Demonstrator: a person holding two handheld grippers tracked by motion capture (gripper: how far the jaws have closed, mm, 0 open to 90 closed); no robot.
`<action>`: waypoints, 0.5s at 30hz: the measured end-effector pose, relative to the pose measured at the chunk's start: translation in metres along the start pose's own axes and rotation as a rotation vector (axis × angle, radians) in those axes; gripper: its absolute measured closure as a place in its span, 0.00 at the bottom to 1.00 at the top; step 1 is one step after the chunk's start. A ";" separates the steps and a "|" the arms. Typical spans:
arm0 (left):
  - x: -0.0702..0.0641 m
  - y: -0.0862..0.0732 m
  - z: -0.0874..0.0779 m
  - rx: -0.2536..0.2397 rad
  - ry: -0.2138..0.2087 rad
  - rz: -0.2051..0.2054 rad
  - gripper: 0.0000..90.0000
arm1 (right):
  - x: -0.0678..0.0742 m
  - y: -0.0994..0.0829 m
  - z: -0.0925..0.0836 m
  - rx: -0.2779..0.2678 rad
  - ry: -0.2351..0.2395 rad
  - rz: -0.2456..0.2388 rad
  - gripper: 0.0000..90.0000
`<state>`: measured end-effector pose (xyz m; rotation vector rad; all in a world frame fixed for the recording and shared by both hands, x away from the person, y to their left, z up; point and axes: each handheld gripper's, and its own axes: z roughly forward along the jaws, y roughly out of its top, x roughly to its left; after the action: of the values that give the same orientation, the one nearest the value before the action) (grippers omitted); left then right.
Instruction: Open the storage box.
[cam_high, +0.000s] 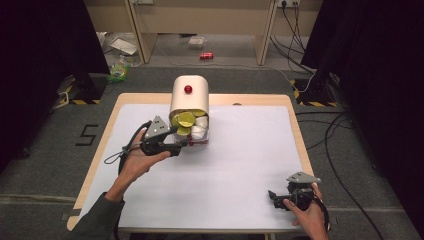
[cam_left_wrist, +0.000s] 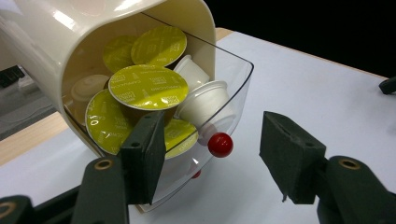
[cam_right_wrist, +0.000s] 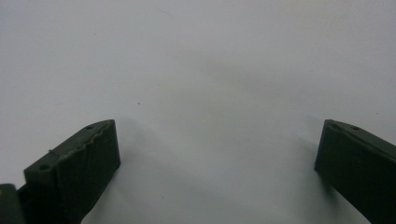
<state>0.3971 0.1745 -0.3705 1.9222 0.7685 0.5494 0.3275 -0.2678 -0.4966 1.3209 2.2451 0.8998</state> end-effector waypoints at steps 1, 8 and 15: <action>0.000 0.000 0.000 0.000 0.000 0.000 0.45 | 0.000 0.000 0.000 0.000 0.000 0.000 0.00; -0.004 -0.003 -0.004 0.002 -0.007 0.006 0.45 | 0.000 0.000 0.000 0.000 0.000 0.000 0.00; -0.006 -0.004 -0.005 0.002 -0.006 0.008 0.45 | 0.000 0.000 0.000 0.000 -0.001 0.000 0.00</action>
<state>0.3880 0.1745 -0.3725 1.9285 0.7579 0.5472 0.3275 -0.2678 -0.4966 1.3213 2.2443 0.8993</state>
